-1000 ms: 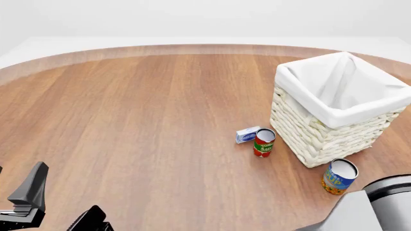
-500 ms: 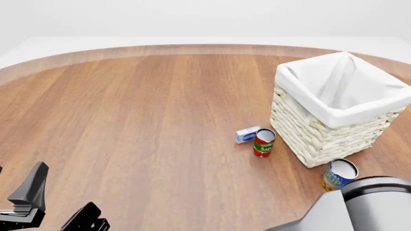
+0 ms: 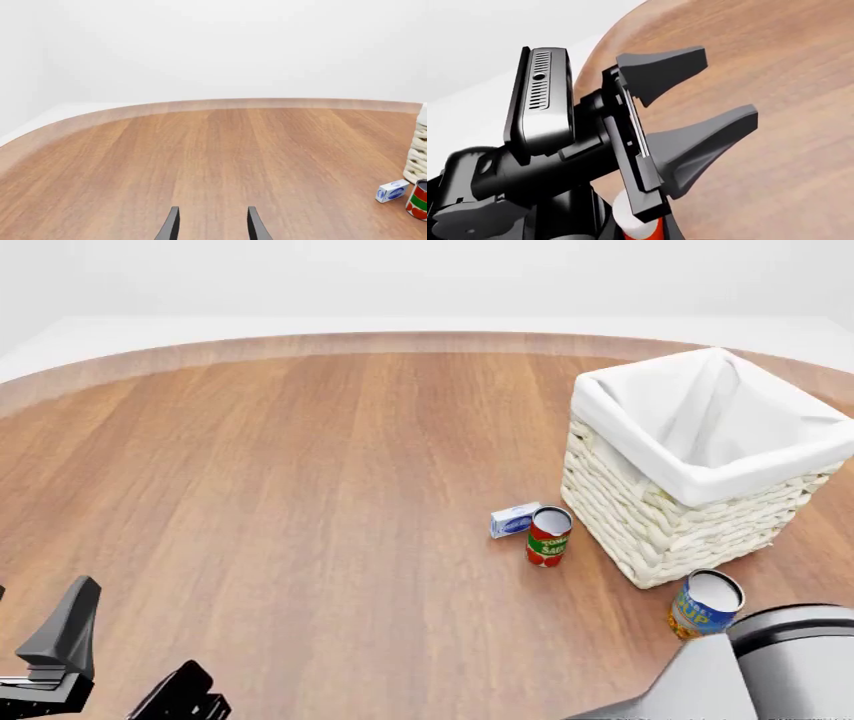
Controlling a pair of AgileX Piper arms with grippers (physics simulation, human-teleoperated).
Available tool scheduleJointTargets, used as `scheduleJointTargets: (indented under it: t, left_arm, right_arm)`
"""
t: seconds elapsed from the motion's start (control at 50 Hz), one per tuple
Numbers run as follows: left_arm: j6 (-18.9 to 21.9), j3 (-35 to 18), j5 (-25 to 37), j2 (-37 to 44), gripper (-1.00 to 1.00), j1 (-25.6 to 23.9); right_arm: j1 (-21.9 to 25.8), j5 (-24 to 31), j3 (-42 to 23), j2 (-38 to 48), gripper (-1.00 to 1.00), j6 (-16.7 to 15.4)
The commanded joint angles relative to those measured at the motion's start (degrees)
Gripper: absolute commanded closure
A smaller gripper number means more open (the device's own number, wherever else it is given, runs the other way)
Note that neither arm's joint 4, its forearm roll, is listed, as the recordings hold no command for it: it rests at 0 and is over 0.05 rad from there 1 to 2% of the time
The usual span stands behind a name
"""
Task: Pick up the ketchup, and put it in the basket.
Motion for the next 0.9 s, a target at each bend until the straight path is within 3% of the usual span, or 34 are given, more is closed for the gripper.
scheduleJointTargets:
  t: [0.02,0.68,0.9]
  left_arm:
    - [0.0,0.0,0.0,0.0,-1.00,0.0]
    - [0.0,0.0,0.0,0.0,-1.00,0.0]
    - [0.0,0.0,0.0,0.0,-1.00,0.0]
  right_arm:
    - [-0.2,0.0,0.6,-1.7,1.00,0.6]
    - [-3.3,-1.0,2.4,-2.7,1.00,0.5]
    - [-6.7,-3.7,5.7,-5.0,1.00,1.4]
